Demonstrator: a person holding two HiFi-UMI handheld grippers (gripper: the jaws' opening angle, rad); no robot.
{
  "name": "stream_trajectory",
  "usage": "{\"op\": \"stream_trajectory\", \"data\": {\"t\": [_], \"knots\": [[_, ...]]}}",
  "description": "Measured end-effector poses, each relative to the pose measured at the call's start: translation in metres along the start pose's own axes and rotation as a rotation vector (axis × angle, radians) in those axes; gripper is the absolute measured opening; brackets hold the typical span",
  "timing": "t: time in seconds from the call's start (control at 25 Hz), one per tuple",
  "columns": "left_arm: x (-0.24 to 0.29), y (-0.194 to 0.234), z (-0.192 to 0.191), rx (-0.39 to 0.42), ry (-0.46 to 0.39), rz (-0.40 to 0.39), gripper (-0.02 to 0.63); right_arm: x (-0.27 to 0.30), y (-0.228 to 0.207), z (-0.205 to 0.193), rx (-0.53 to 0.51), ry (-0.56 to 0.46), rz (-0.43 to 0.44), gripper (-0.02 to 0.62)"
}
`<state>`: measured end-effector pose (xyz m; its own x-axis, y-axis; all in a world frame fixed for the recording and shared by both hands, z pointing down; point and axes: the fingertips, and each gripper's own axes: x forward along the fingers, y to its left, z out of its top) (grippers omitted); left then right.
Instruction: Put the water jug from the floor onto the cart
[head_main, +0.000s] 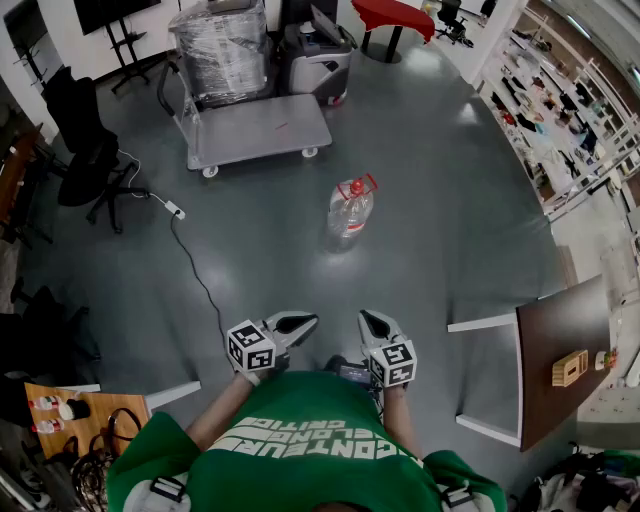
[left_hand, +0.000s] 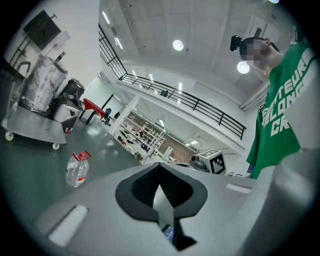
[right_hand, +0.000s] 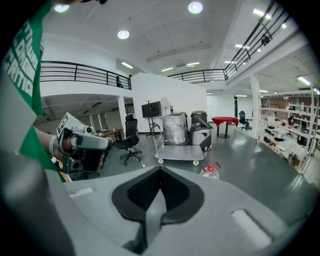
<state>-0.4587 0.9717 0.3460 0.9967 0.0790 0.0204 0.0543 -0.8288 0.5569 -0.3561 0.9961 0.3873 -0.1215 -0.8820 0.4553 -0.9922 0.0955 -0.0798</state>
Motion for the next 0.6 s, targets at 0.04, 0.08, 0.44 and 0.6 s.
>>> {"op": "stream_trajectory", "data": {"t": [0.04, 0.08, 0.44, 0.6], "knots": [[0.003, -0.002, -0.001, -0.003, 0.000, -0.004, 0.009, 0.000, -0.002, -0.002, 0.001, 0.002, 0.002, -0.008], [0.006, -0.003, -0.003, -0.006, 0.000, -0.007, 0.009, 0.000, -0.003, -0.003, 0.002, 0.004, 0.004, -0.008], [0.026, -0.021, -0.011, -0.010, 0.008, -0.026, 0.009, -0.010, -0.014, -0.006, 0.034, -0.005, 0.021, -0.008], [0.030, -0.024, -0.015, -0.012, 0.017, -0.026, 0.009, -0.014, -0.015, -0.010, 0.050, -0.007, 0.024, -0.008]]}}
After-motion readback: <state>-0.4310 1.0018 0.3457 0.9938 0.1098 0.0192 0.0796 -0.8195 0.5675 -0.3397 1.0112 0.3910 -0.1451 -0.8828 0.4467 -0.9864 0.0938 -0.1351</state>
